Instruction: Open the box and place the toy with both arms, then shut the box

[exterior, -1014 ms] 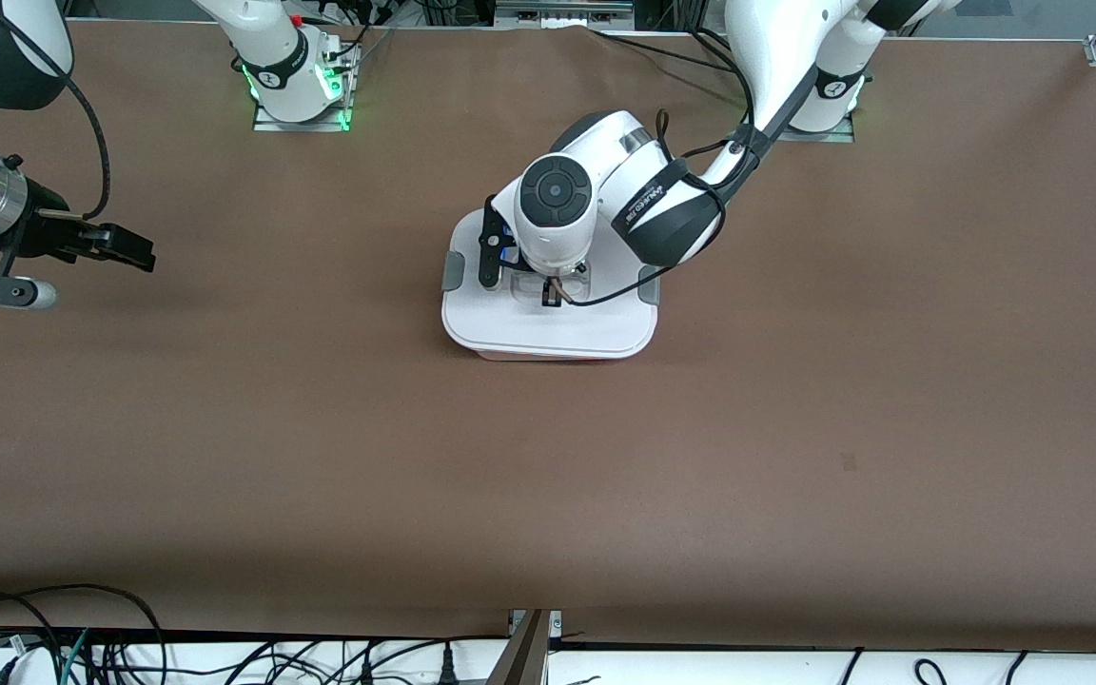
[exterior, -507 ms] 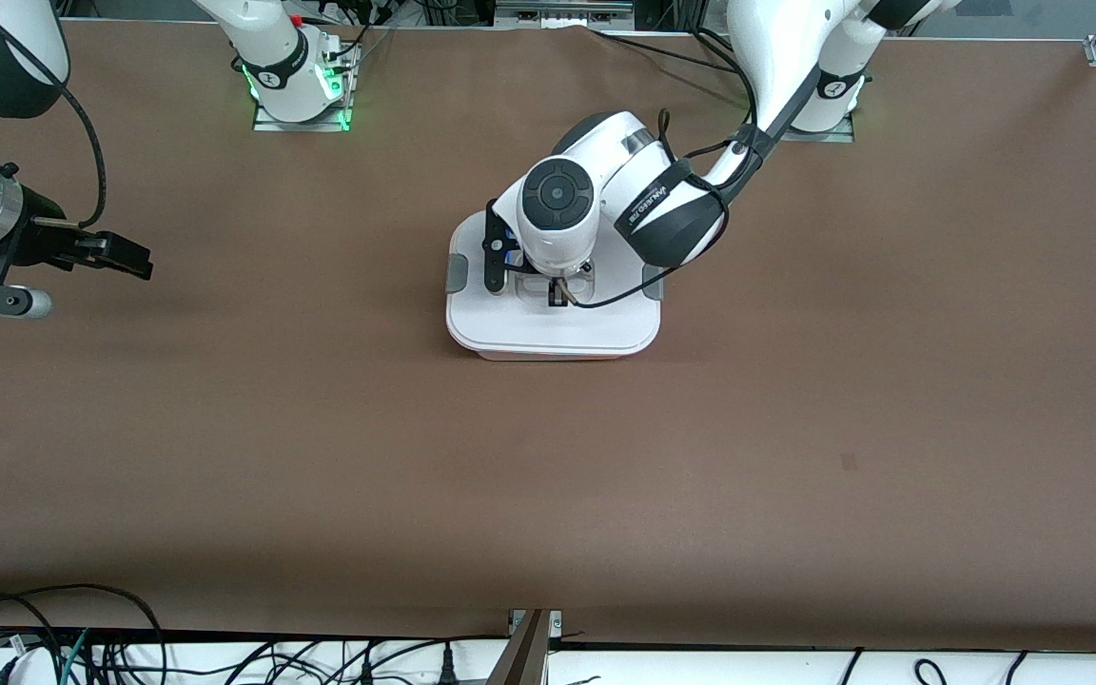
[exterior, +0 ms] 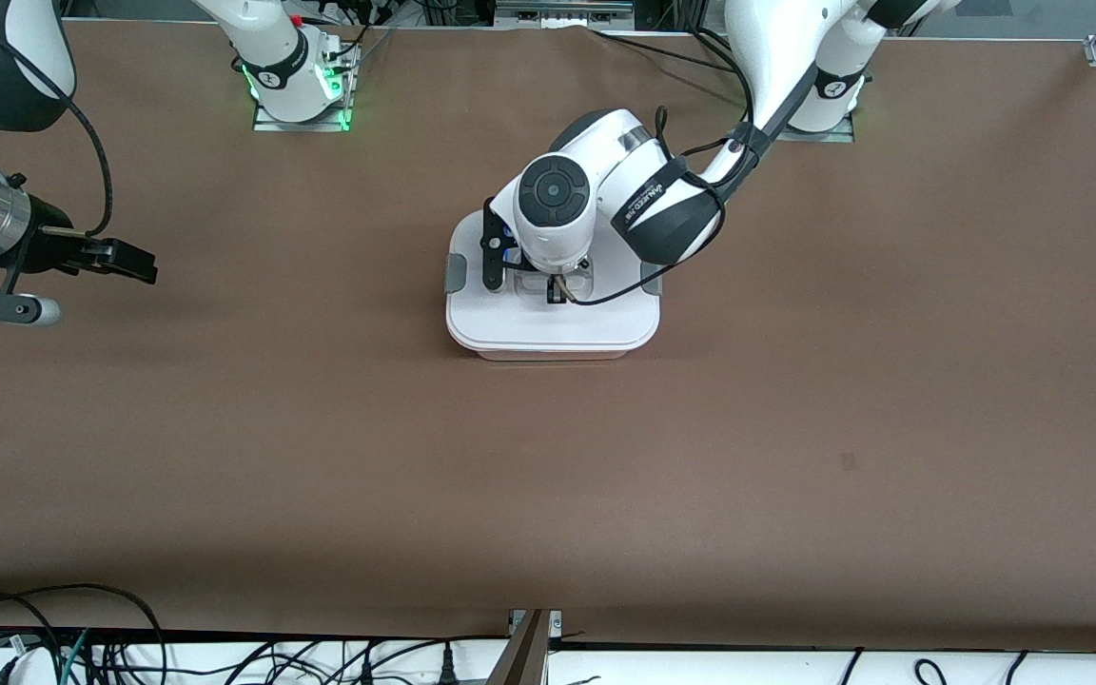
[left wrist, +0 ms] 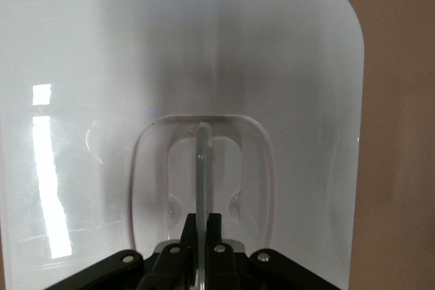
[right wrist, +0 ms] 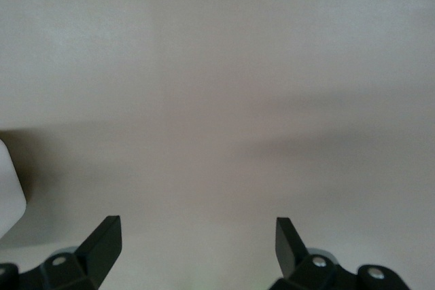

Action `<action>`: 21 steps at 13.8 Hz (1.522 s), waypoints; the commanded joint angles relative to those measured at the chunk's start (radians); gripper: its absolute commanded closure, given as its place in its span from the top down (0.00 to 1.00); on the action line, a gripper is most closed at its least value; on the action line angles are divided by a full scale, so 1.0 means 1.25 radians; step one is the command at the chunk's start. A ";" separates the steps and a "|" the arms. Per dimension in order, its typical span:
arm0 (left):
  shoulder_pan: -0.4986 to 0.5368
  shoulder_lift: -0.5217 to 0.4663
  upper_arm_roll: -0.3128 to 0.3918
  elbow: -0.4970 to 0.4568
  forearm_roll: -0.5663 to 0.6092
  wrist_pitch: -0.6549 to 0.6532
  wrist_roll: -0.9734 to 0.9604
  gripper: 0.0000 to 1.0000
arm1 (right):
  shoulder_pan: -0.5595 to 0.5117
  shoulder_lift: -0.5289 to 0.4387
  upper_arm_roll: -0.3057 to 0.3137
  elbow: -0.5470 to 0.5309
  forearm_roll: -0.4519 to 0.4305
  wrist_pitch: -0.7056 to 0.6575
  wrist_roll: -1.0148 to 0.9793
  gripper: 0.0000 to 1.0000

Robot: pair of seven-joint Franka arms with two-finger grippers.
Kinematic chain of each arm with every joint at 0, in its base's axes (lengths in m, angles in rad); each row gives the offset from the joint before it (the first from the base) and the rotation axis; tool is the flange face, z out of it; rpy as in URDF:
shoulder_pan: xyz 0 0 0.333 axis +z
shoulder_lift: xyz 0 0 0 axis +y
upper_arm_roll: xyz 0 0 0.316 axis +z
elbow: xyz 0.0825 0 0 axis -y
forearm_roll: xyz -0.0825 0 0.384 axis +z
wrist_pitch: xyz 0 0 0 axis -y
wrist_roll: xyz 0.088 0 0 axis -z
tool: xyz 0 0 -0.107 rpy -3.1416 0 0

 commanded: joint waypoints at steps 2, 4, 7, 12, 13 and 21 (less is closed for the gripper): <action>-0.013 -0.022 0.001 -0.038 0.017 -0.001 -0.032 0.00 | -0.002 0.015 -0.001 0.028 0.012 -0.009 -0.006 1.00; -0.013 -0.022 0.002 -0.038 0.017 -0.001 -0.032 0.00 | -0.002 0.016 -0.001 0.030 0.012 -0.009 -0.005 1.00; -0.012 -0.022 0.002 -0.038 0.018 0.000 -0.032 0.00 | -0.002 0.021 0.000 0.031 0.012 -0.009 -0.005 1.00; 0.000 -0.033 0.006 -0.029 0.018 -0.006 -0.030 1.00 | -0.002 0.021 -0.001 0.031 0.012 -0.009 -0.005 1.00; 0.007 -0.048 0.006 -0.028 0.017 -0.007 -0.032 1.00 | -0.003 0.021 0.000 0.031 0.012 -0.009 -0.005 1.00; 0.143 -0.249 0.027 -0.015 0.011 -0.228 -0.295 1.00 | -0.003 0.021 -0.001 0.031 0.012 -0.008 -0.001 1.00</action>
